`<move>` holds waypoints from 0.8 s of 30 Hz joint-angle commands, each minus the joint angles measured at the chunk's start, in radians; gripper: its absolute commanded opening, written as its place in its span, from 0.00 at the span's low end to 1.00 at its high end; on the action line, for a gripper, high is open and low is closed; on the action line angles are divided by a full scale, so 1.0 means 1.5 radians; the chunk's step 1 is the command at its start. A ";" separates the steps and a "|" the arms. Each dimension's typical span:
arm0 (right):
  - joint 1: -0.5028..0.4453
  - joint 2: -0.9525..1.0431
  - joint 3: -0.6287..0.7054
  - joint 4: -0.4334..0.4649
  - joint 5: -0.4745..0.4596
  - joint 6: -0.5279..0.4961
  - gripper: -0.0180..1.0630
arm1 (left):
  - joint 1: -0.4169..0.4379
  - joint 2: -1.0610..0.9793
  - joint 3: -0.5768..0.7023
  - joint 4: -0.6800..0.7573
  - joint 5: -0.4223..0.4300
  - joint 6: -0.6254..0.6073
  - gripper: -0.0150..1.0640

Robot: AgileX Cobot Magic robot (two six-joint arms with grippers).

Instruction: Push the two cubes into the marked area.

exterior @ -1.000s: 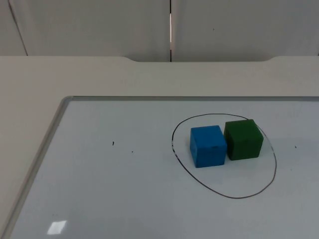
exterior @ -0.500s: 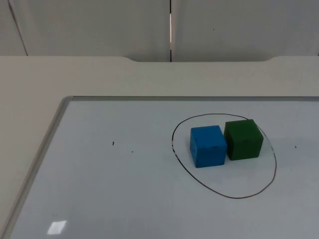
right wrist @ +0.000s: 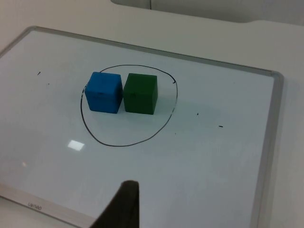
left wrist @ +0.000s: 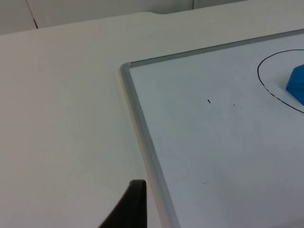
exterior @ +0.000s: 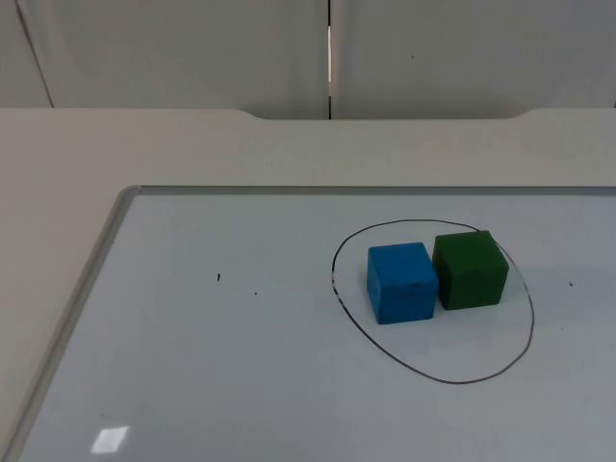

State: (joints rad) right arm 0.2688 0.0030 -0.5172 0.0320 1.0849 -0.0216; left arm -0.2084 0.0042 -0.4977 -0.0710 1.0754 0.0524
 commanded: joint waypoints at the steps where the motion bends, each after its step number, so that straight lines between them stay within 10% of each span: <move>1: -0.002 -0.002 0.002 -0.002 -0.004 -0.002 0.99 | 0.010 -0.003 0.003 0.005 0.000 -0.003 0.99; 24: -0.002 -0.002 0.002 0.000 -0.005 0.009 0.99 | 0.139 -0.003 0.003 0.006 0.000 -0.003 0.99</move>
State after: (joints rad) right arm 0.2688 0.0030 -0.5172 0.0320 1.0849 -0.0107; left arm -0.0031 0.0042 -0.4977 -0.0688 1.0754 0.0524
